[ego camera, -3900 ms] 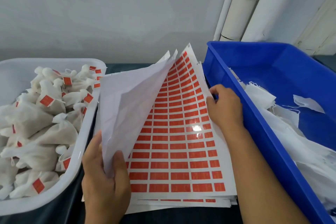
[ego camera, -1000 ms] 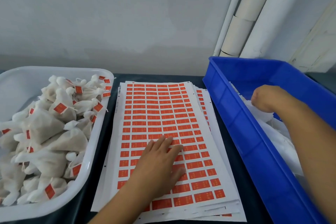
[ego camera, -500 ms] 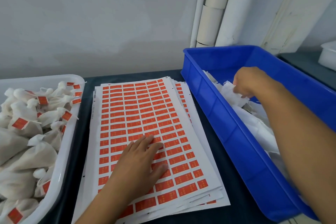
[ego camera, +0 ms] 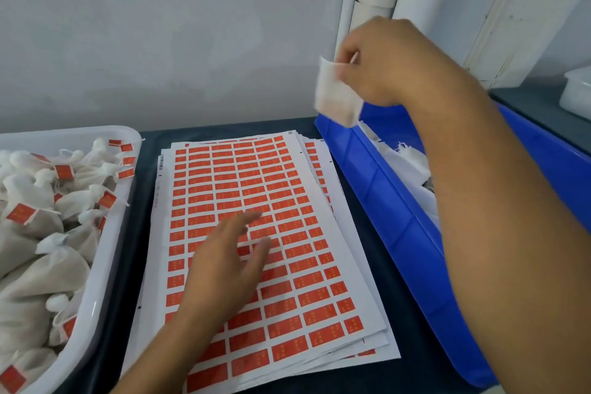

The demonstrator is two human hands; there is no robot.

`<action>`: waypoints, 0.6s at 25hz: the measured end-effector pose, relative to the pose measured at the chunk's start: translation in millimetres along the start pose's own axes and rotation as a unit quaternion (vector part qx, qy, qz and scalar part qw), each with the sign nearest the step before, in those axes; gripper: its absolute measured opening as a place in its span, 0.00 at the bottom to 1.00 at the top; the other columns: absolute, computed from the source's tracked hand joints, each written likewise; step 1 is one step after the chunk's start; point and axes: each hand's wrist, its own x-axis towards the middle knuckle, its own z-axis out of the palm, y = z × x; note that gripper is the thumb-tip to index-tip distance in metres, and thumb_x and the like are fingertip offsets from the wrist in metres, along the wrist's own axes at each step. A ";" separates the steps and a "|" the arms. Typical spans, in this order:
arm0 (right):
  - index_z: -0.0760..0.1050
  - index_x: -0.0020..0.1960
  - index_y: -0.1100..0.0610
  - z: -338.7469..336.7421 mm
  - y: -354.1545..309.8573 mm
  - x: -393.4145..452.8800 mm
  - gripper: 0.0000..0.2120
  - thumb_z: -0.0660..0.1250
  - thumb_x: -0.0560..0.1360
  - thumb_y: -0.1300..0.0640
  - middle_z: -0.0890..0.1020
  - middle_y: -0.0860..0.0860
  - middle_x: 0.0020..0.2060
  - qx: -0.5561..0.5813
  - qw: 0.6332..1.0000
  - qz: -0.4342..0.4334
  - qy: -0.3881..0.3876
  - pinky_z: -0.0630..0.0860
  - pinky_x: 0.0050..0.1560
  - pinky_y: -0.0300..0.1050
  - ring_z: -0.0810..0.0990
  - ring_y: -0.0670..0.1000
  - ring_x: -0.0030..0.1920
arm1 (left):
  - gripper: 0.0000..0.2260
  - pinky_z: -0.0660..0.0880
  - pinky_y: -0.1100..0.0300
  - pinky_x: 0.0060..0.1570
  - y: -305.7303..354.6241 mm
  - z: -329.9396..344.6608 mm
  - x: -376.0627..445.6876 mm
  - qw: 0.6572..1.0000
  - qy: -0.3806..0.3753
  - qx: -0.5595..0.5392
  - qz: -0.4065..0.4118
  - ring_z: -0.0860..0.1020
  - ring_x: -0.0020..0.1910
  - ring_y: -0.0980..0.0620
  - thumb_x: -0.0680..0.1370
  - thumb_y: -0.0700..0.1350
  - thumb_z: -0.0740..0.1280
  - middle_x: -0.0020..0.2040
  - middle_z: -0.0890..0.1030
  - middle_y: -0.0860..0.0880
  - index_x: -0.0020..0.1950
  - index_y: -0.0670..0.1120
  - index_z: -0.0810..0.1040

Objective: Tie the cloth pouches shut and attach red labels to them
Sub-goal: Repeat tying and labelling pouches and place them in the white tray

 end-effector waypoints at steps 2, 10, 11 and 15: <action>0.82 0.55 0.53 4.1 -29.0 -3.9 0.10 0.64 0.80 0.63 0.83 0.54 0.53 0.004 0.997 -0.049 -0.059 0.72 0.42 0.44 0.82 0.57 0.53 | 0.21 0.77 0.73 0.43 3.0 -9.2 5.6 0.986 0.049 -0.157 -0.042 0.80 0.54 0.66 0.72 0.68 0.65 0.60 0.75 0.74 0.64 0.69 0.69; 0.78 0.61 0.42 134.3 -78.1 -52.1 0.09 0.61 0.85 0.50 0.79 0.35 0.52 0.320 0.920 -0.139 -0.179 0.71 0.44 0.31 0.78 0.39 0.50 | 0.19 0.74 0.78 0.44 -6.5 -36.4 15.3 0.951 0.071 -0.300 -0.032 0.75 0.61 0.71 0.80 0.66 0.59 0.62 0.75 0.73 0.71 0.70 0.64; 0.78 0.61 0.40 146.6 -79.1 -55.4 0.09 0.62 0.85 0.49 0.79 0.34 0.53 0.351 0.909 -0.139 -0.178 0.73 0.46 0.32 0.79 0.39 0.51 | 0.18 0.73 0.79 0.45 -9.0 -35.6 16.3 0.954 0.063 -0.292 -0.025 0.76 0.60 0.71 0.80 0.64 0.60 0.60 0.76 0.73 0.70 0.69 0.65; 0.77 0.54 0.32 177.4 -78.3 -68.5 0.08 0.64 0.83 0.46 0.79 0.31 0.53 0.488 0.850 -0.097 -0.172 0.82 0.50 0.36 0.77 0.34 0.56 | 0.19 0.82 0.65 0.43 -25.3 -23.9 17.4 0.956 0.068 -0.284 -0.037 0.82 0.54 0.57 0.80 0.53 0.71 0.55 0.81 0.62 0.68 0.65 0.69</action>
